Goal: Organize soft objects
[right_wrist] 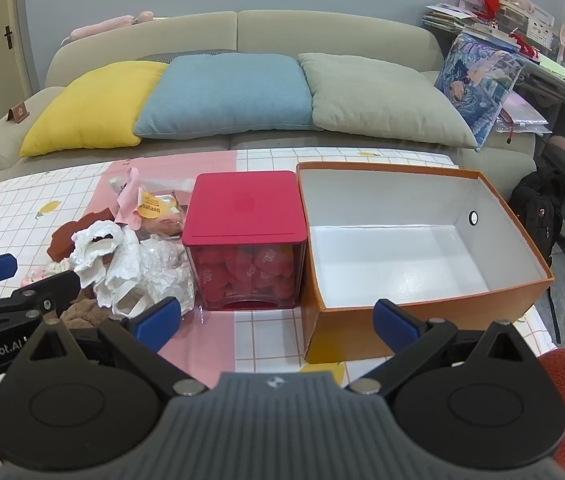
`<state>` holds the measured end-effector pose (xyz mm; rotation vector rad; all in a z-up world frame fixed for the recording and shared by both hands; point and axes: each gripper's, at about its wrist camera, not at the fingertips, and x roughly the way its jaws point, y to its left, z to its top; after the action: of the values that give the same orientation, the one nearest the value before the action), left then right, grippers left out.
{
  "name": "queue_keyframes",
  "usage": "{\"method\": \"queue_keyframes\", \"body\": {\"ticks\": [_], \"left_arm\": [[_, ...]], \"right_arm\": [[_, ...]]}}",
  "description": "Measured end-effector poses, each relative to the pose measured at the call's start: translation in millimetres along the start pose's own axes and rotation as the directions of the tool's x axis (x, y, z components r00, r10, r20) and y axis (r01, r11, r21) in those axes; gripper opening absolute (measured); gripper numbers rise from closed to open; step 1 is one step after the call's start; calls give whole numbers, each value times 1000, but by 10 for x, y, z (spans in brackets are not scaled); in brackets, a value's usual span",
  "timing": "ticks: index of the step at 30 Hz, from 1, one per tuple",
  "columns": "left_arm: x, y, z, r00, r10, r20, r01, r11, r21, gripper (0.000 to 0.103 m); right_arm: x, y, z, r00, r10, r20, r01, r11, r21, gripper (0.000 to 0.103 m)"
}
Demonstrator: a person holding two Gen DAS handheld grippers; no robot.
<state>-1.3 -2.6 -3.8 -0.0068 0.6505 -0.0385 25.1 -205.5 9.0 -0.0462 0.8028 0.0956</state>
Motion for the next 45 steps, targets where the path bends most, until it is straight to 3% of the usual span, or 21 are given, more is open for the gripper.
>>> {"method": "queue_keyframes", "body": {"ticks": [45], "left_arm": [[-19, -17, -13, 1000, -12, 3, 12, 1000, 11, 87]], "right_arm": [[-38, 5, -6, 1000, 5, 9, -5, 1000, 1, 100]]}}
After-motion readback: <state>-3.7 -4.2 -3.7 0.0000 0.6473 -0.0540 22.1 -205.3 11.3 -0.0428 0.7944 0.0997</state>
